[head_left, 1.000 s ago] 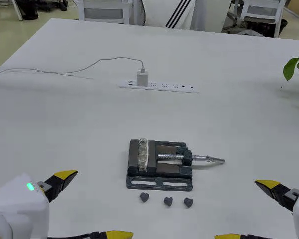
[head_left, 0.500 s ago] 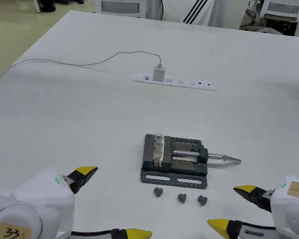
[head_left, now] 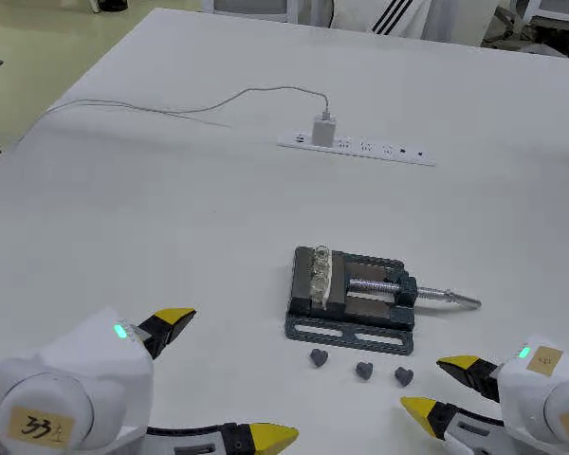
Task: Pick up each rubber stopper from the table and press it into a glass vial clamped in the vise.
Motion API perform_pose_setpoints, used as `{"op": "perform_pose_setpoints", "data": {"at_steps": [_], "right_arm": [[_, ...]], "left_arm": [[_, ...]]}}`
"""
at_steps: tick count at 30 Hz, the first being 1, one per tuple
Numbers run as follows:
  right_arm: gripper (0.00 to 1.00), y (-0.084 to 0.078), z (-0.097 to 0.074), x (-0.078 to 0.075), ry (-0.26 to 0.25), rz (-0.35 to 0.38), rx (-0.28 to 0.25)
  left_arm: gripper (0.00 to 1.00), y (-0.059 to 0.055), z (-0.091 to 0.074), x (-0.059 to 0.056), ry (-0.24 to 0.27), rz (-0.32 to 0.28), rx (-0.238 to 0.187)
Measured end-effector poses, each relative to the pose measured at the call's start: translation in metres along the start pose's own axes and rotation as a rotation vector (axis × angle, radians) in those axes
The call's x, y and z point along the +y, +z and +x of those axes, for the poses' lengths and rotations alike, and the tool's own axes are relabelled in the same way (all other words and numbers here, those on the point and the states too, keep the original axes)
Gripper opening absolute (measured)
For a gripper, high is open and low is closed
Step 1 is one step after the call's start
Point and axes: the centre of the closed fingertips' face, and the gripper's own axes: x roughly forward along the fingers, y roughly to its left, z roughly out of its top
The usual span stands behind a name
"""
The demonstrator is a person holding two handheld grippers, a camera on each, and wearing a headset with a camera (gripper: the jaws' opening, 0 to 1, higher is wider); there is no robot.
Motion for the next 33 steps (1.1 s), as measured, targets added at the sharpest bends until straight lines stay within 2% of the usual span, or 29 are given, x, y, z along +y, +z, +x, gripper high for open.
{"op": "perform_pose_setpoints", "data": {"at_steps": [15,33], "right_arm": [[0.14,0.001,0.011,0.003,-0.003,0.039,-0.004],[0.09,0.004,0.012,0.005,0.009,0.022,-0.007]], "left_arm": [[0.91,-0.003,-0.002,-0.003,-0.004,-0.017,0.005],[0.9,-0.007,0.0,-0.004,-0.013,-0.025,0.011]]}}
